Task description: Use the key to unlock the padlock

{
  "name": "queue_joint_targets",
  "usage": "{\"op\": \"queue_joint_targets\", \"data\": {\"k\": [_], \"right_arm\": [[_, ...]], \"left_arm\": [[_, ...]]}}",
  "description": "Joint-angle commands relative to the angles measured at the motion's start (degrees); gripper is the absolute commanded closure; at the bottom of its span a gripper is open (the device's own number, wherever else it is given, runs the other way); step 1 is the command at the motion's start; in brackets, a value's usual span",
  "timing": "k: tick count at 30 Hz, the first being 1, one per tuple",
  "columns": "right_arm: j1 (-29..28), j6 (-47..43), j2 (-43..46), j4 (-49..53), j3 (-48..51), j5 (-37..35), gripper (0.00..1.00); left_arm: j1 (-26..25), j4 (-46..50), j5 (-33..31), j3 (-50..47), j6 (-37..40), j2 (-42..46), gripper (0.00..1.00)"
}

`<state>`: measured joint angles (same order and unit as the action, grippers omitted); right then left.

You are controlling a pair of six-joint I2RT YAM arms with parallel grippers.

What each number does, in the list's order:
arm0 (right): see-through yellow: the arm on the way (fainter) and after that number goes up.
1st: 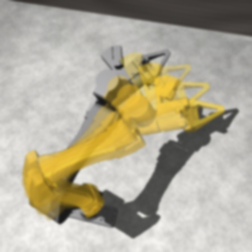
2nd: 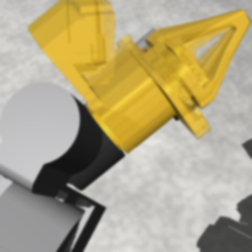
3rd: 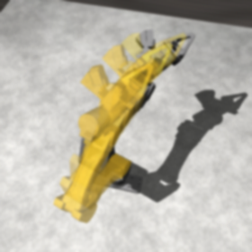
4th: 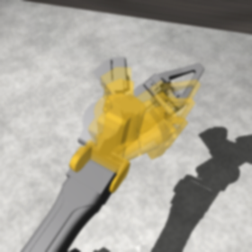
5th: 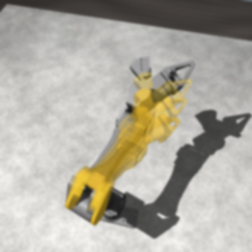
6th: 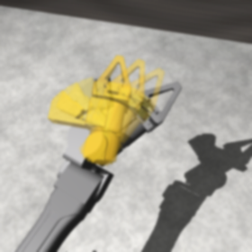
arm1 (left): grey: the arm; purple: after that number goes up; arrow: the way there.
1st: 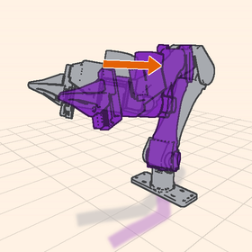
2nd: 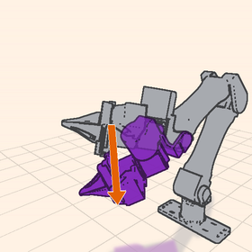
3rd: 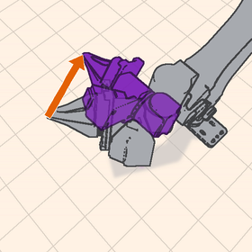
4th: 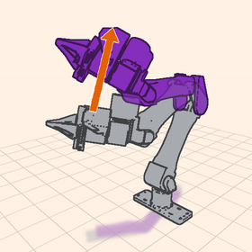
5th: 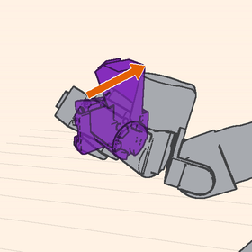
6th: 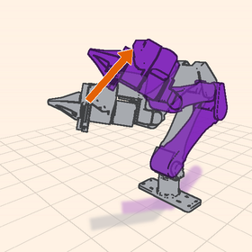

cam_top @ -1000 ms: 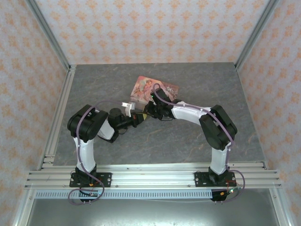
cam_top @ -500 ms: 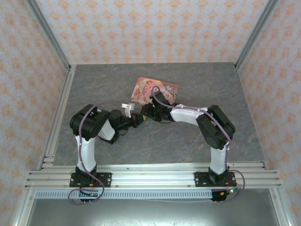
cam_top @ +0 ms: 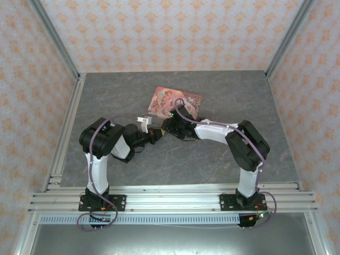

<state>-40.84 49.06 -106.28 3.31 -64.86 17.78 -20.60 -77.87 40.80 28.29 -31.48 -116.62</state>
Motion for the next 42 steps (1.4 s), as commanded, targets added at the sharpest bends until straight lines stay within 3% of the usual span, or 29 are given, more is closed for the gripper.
{"op": "queue_joint_targets", "data": {"k": [1,23,26,30,36,42], "right_arm": [[-0.4,2.4,0.2,-2.4,0.5,-0.9,0.44],[-2.1,3.5,-2.5,0.7,-3.3,-9.7,0.48],[-2.1,3.8,-2.9,0.5,-3.5,-10.2,0.56],[-2.0,4.3,-3.7,0.4,-4.5,-9.8,0.76],[-1.4,5.1,-3.5,-0.6,-4.2,-8.1,0.96],[-0.7,5.8,-1.9,-0.9,-3.5,-6.7,1.0]], "left_arm": [[-1.2,5.8,-2.0,-1.0,0.2,-1.0,1.0],[-1.8,8.4,-1.9,-1.1,0.5,2.4,1.0],[-1.8,8.9,-1.9,-1.3,0.5,2.9,1.0],[-2.0,9.0,-1.7,-1.7,2.5,3.1,1.0],[-2.9,9.8,-1.1,-1.5,5.2,3.9,1.0],[-6.0,16.7,-5.3,-1.9,15.3,9.6,1.0]]}}
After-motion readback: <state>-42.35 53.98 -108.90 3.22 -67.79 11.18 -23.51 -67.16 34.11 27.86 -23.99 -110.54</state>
